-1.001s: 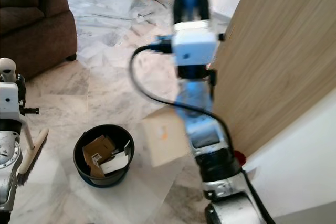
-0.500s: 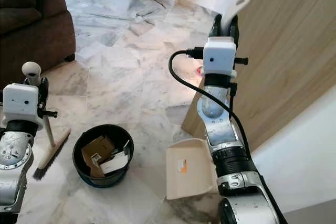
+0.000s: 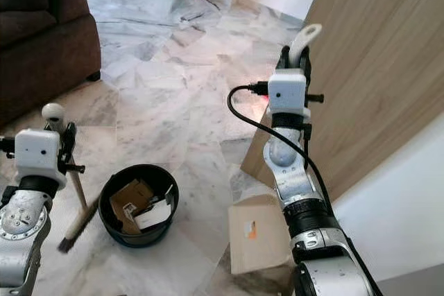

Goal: Sweep floor

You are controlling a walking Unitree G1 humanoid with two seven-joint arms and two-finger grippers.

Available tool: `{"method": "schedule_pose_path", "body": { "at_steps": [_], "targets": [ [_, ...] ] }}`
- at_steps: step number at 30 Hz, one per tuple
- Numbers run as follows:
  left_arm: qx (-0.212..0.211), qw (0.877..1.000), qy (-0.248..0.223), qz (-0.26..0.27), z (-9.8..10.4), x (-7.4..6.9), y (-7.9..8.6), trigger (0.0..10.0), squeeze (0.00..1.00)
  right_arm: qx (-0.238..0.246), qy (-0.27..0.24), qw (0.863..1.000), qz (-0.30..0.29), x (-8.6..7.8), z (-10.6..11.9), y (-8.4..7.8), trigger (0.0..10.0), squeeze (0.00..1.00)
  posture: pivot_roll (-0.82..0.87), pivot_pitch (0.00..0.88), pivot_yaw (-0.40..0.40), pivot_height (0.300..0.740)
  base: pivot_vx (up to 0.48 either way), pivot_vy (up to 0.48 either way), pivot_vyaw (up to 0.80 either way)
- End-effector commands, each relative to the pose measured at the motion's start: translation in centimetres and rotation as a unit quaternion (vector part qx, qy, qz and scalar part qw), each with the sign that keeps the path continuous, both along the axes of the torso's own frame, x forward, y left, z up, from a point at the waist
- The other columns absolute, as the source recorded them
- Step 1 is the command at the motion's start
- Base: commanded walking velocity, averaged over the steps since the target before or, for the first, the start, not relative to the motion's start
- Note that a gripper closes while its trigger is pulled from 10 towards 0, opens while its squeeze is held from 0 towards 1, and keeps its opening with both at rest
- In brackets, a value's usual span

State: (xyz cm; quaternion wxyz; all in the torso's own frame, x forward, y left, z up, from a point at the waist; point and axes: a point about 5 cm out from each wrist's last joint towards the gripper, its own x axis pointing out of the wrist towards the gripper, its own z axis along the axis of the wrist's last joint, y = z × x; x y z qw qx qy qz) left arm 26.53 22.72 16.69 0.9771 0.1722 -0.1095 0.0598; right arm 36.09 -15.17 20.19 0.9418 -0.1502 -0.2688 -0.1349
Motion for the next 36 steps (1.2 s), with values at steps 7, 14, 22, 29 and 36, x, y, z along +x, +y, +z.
{"method": "schedule_pose_path", "body": {
  "at_steps": [7,14,22,29,36],
  "targets": [
    [-0.014,1.0,0.013,-0.018,-1.1,-0.5,-0.8,10.0,0.0,0.021,0.044,0.999,-0.015,-0.1,-2.4,-2.0,10.0,0.0,0.18,0.133,-0.149,0.74,0.0,0.0,0.0],
    [-0.031,0.999,0.019,0.01,-2.0,-1.1,-0.9,10.0,0.0,0.109,0.106,0.988,-0.01,-0.2,-5.1,-2.9,10.0,0.0,0.19,0.12,-0.151,0.74,0.0,0.0,0.0],
    [-0.052,0.997,0.03,0.053,-3.5,-2.1,-0.2,10.0,0.0,0.198,0.138,0.97,0.011,-0.4,-7.1,-3.2,10.0,0.0,0.2,0.104,-0.155,0.74,0.0,0.0,0.0],
    [-0.09,0.992,0.043,0.071,-4.7,-2.8,0.0,10.0,0.0,0.221,0.136,0.964,0.053,-0.6,-7.5,-2.9,10.0,0.0,0.2,0.088,-0.16,0.74,0.0,0.0,0.0],
    [-0.092,0.993,0.039,0.067,-4.7,-2.5,-0.3,10.0,0.0,0.209,0.138,0.966,0.067,-0.7,-7.8,-2.5,10.0,0.0,0.19,0.08,-0.158,0.74,0.0,0.0,0.0]
  ]
}}
